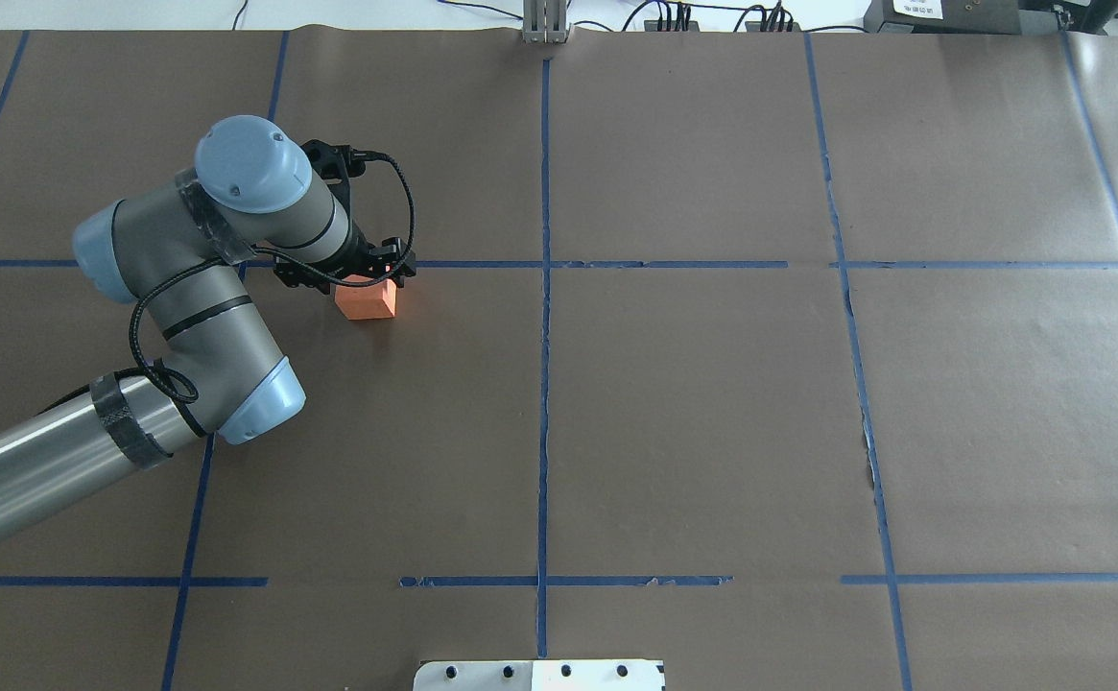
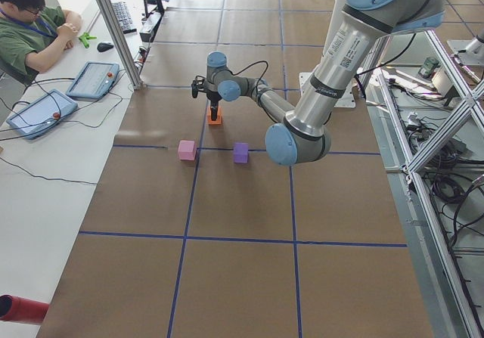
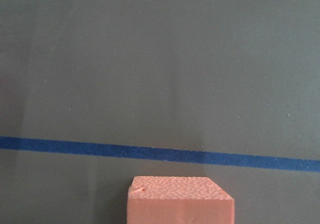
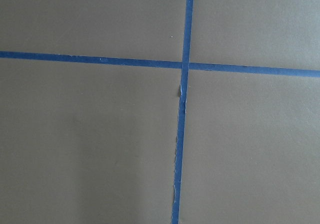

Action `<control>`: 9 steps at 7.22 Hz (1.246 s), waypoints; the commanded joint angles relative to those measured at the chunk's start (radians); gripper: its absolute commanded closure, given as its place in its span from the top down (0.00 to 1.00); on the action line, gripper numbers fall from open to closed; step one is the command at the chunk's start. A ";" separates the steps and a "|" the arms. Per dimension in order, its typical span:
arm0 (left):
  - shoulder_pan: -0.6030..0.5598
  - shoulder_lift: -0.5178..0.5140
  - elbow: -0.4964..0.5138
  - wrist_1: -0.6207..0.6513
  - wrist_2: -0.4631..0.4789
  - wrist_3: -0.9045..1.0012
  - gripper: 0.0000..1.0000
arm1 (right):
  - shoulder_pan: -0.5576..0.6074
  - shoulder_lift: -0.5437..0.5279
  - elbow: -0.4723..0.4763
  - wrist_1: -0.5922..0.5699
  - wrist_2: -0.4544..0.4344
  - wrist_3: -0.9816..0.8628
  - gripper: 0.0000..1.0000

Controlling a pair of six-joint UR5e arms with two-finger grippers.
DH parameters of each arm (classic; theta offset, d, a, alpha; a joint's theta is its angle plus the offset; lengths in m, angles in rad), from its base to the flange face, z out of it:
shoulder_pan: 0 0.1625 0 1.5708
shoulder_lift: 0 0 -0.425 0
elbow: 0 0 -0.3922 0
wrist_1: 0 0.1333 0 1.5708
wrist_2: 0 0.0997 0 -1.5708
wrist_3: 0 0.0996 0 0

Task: Arrange blocks in a line
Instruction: 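Reach the left gripper down to the orange cube, then close the left gripper on the orange cube and lift it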

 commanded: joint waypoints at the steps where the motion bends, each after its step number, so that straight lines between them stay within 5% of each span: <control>1: 0.016 -0.001 0.024 -0.008 -0.002 0.008 0.97 | 0.000 0.000 0.000 0.000 0.000 0.000 1.00; 3: 0.013 -0.013 0.024 -0.005 -0.017 0.017 0.25 | 0.000 0.000 -0.001 0.000 0.000 0.000 1.00; 5: -0.048 0.002 0.004 0.000 -0.096 0.031 0.24 | 0.000 0.000 0.000 0.000 0.000 0.000 1.00; 9: -0.226 0.264 -0.091 -0.006 -0.184 0.459 0.25 | 0.000 0.000 -0.001 0.000 0.000 0.000 1.00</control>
